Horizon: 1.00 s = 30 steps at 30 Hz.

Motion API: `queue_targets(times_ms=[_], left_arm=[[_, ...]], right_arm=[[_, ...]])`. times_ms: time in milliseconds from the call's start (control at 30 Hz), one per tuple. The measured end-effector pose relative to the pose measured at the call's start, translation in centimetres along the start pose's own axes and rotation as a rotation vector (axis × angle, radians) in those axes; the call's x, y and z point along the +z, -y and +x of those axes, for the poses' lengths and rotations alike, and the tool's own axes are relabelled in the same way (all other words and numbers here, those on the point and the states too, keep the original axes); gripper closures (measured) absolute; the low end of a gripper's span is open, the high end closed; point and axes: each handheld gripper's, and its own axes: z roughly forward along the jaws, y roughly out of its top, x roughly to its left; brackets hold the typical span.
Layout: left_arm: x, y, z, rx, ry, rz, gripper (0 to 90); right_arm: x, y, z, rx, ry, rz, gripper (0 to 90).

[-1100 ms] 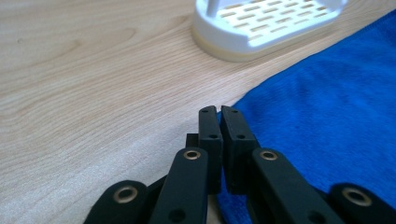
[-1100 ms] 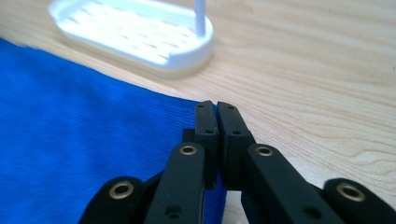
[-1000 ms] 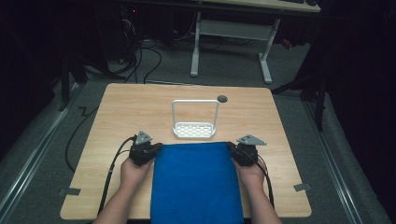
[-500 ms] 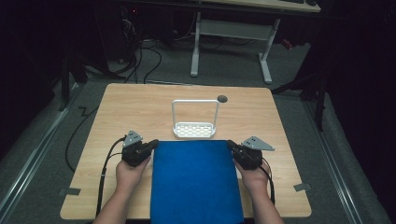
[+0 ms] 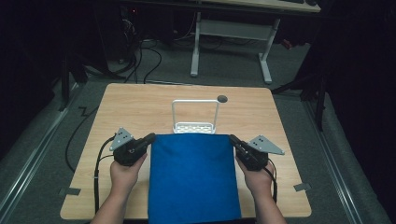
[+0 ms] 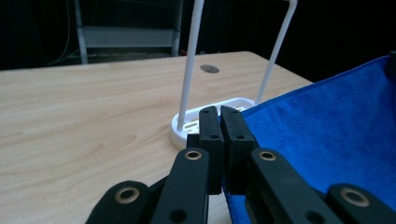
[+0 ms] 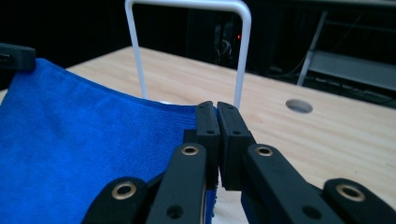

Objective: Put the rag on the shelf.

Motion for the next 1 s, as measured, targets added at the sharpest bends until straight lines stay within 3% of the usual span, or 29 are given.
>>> queue_targets(times_ms=[833, 1000], left_arm=[[-5.3, -5.0, -3.9, 0.120, 0.016, -0.237, 88.6], [-5.9, -5.5, -4.3, 0.146, 0.006, -0.257, 88.6]], right_arm=[[-6.1, -5.1, 1.9, -0.060, -0.008, -0.250, 88.8], [-6.9, -5.6, 2.4, -0.078, -0.017, -0.282, 88.8]])
